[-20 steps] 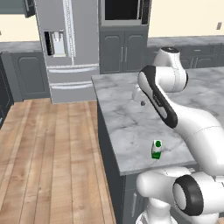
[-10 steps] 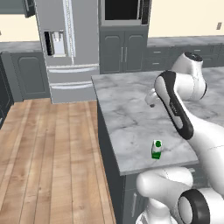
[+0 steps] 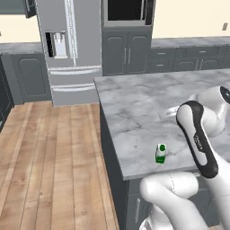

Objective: Pick the milk from the counter and place it in the open cabinet.

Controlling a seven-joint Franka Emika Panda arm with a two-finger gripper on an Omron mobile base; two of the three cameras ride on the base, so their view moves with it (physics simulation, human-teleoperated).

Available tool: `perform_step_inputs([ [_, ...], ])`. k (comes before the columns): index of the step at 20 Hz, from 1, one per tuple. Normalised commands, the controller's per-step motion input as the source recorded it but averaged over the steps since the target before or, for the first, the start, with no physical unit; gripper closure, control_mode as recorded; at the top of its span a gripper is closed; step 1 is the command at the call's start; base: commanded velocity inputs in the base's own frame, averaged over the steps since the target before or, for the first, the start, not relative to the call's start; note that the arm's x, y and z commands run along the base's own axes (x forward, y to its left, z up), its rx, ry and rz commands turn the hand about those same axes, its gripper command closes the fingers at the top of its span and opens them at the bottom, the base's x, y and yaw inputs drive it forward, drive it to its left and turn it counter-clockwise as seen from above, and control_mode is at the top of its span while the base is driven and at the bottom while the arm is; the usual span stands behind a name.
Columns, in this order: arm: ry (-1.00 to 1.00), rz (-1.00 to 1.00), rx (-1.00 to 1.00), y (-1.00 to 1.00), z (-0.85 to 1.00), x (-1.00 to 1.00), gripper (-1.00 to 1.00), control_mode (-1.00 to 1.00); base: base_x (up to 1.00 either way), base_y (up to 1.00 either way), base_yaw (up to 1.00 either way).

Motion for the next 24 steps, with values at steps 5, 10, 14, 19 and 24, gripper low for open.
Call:
perform_step_inputs([
  [5, -0.13, 0.03, 0.17, -0.30, 0.00, 0.00, -1.00, -1.00, 0.00, 0.00, 0.00],
  [10, 0.00, 0.04, 0.01, -0.03, 0.00, 0.00, -1.00, -1.00, 0.00, 0.00, 0.00],
  [14, 0.00, 0.07, 0.00, -0.10, -0.09, 0.04, -1.00, -1.00, 0.00, 0.00, 0.00],
  [19, 0.02, 0.05, -0.05, -0.13, -0.02, 0.17, -1.00, -1.00, 0.00, 0.00, 0.00],
  [24, 0.13, 0.02, -0.07, -0.09, 0.01, 0.28, -1.00, -1.00, 0.00, 0.00, 0.00],
])
